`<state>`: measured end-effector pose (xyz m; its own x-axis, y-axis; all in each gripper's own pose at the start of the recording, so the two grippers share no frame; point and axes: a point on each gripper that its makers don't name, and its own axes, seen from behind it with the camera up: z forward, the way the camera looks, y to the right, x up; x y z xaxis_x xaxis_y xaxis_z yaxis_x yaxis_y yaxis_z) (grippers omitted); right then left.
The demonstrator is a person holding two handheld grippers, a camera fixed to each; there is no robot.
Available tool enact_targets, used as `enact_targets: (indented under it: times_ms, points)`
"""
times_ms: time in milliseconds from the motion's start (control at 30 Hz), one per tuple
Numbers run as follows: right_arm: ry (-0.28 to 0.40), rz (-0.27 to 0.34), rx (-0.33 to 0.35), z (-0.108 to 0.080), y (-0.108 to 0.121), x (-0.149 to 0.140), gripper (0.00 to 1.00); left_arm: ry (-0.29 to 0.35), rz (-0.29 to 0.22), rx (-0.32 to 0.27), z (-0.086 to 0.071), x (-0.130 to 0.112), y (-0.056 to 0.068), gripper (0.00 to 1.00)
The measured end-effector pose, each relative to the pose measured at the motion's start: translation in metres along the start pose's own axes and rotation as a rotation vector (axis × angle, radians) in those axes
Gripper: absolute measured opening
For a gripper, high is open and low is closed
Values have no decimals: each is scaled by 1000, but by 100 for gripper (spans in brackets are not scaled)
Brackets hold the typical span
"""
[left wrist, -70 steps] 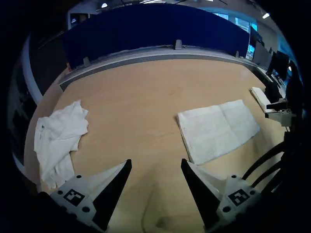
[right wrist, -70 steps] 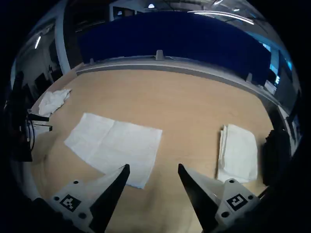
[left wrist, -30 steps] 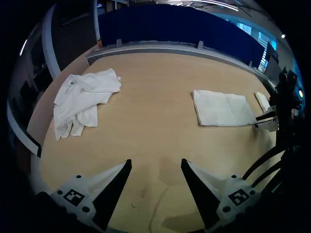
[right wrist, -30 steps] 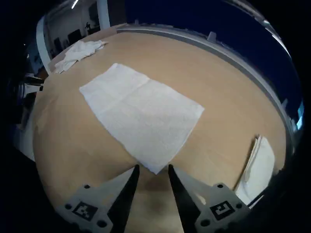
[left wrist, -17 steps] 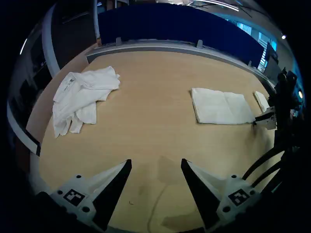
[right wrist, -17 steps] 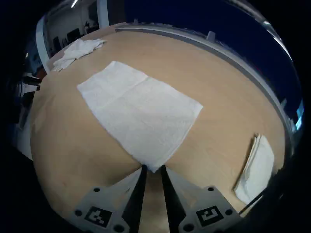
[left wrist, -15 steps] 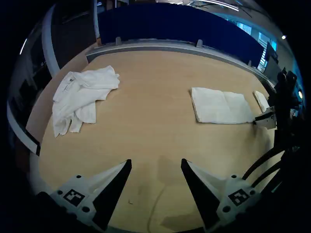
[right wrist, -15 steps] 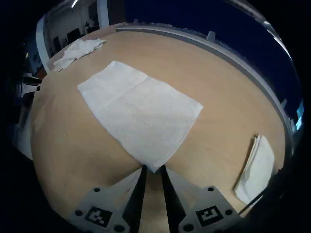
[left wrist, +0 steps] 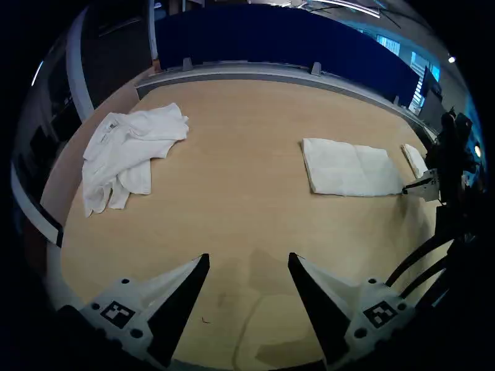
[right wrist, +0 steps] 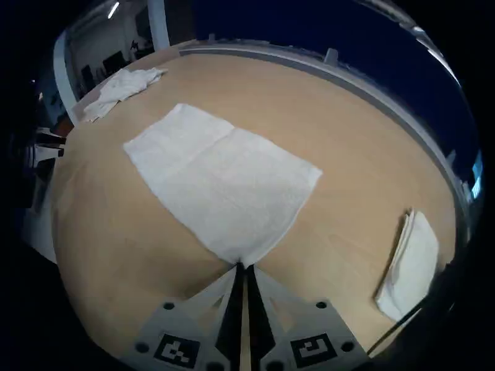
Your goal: Fold towel
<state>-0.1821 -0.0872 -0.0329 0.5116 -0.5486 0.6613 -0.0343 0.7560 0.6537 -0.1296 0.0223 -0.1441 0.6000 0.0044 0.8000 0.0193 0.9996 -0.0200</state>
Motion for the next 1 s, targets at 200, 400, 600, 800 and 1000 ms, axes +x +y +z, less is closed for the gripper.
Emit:
enact_targets:
  times_ms: [200,400,600,800,1000]
  points:
    - [38,-5,-9,-10,0,18,4,5,1,-3,-2,3,0,94]
    - [98,-34,-18,-29,-3,56,4,21,1,-4,-5,8,-2,94]
    - [142,-116,-14,-41,-14,104,4,37,-1,-3,-9,10,-5,94]
    - [167,-199,-5,-43,-30,140,4,50,-13,-6,-12,7,-7,94]
    - [167,-232,13,-39,-42,152,4,57,-25,-11,-19,4,-6,94]
